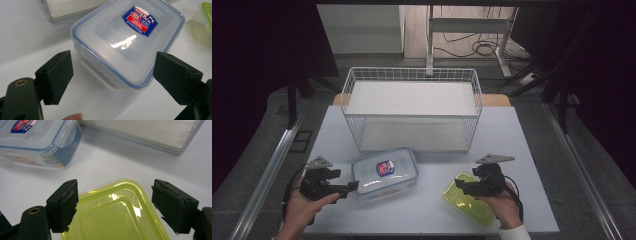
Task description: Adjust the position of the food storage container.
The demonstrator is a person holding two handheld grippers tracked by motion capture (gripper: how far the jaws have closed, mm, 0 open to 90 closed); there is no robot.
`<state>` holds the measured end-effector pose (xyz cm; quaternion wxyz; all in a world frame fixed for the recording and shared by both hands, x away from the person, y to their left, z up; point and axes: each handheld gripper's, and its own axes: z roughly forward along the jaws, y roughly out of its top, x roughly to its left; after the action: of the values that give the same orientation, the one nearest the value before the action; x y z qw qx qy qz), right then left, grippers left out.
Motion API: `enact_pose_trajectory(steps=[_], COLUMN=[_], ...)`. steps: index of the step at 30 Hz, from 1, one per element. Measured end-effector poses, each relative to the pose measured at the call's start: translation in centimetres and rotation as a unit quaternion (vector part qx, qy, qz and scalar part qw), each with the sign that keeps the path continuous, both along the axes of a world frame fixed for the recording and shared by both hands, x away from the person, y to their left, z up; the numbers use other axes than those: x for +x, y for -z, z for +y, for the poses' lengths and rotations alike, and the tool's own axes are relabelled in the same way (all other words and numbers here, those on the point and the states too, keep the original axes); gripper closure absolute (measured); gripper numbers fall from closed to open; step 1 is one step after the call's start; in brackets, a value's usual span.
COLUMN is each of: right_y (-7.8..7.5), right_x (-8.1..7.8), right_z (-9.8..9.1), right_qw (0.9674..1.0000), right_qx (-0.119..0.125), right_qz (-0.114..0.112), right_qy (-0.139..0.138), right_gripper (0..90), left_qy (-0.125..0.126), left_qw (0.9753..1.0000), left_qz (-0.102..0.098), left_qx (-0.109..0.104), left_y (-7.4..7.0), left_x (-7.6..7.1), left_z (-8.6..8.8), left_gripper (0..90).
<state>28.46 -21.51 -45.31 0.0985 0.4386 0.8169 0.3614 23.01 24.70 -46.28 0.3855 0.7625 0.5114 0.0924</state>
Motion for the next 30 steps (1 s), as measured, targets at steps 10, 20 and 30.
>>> enact_pose_trajectory(steps=[10,20,30], right_y=[-0.5,-0.8,-0.7], right_x=[-0.5,-1.4,-1.3], right_z=[-0.1,-0.3,-0.5], right_qw=[1.0000,0.9999,0.9998], right_qx=[0.002,0.003,0.003], right_qz=[-0.007,-0.015,-0.017], right_qy=[0.004,0.007,0.007], right_gripper=[21.5,21.8,21.8], left_qy=[0.001,-0.015,0.123], left_qw=[1.0000,0.9998,0.9920], left_qz=[-0.002,0.010,0.026], left_qx=[-0.004,-0.011,-0.014], left_y=[-0.3,-0.4,-0.7], left_x=[-0.3,-0.5,-1.6], left_z=[0.1,2.2,-2.6], left_gripper=[16.8,43.1,85.8])
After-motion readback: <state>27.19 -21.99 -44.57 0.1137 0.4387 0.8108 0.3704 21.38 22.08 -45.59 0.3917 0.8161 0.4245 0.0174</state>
